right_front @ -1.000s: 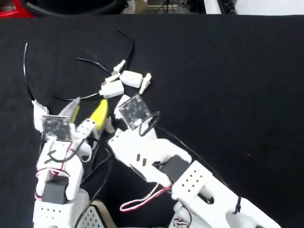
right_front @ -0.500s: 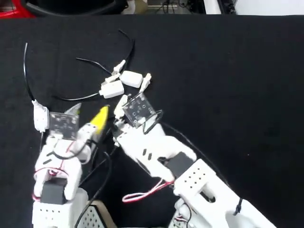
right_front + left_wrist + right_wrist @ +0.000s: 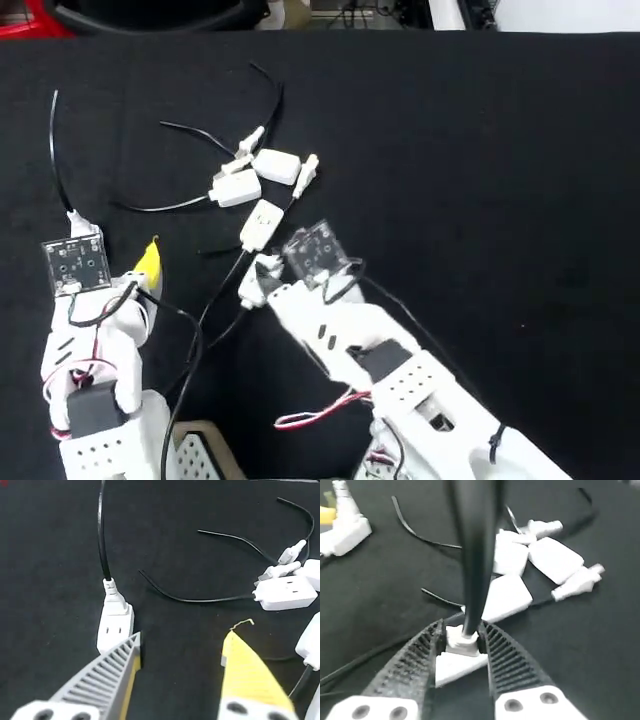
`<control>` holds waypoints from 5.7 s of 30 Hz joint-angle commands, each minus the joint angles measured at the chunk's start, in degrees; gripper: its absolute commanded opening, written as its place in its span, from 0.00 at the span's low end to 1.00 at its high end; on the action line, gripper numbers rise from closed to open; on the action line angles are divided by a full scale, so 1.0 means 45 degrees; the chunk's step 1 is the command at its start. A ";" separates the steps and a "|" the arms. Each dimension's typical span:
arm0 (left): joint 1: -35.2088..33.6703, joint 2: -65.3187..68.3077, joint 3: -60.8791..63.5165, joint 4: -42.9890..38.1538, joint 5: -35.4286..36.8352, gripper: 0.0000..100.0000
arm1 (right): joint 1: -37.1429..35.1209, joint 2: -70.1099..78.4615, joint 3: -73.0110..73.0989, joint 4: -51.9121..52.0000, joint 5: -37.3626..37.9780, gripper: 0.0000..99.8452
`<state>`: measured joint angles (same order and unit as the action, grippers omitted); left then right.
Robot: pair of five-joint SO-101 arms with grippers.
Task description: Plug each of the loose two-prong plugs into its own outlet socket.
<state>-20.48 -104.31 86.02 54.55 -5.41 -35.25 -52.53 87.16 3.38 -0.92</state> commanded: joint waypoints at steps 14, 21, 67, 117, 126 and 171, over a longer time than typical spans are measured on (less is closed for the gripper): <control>0.0498 0.0000 0.1573 0.0410 -0.3048 0.26 | 0.3477 0.3390 -0.7590 1.0374 0.3399 0.01; 0.0107 -0.0020 0.2335 0.0762 -0.4278 0.26 | 0.3438 0.9133 -1.1712 1.2464 0.4396 0.01; 0.1143 0.0059 0.2530 0.1231 -0.5783 0.26 | 0.3516 1.8354 -2.0542 1.7328 0.4786 0.09; 0.1162 0.0059 0.2530 0.1231 -0.5783 0.26 | 0.3849 1.8725 -2.0816 1.7758 0.4669 0.09; 0.1162 0.0059 0.2530 0.1231 -0.5783 0.26 | 0.2716 1.8686 -1.9643 1.7778 0.4591 0.05; 0.1162 0.0059 0.2530 0.1231 -0.5783 0.26 | 0.3399 1.6596 -1.7944 1.6879 0.5040 0.19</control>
<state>-16.09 -104.31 96.31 60.26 -30.99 -20.48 23.78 6.02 80.04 21.67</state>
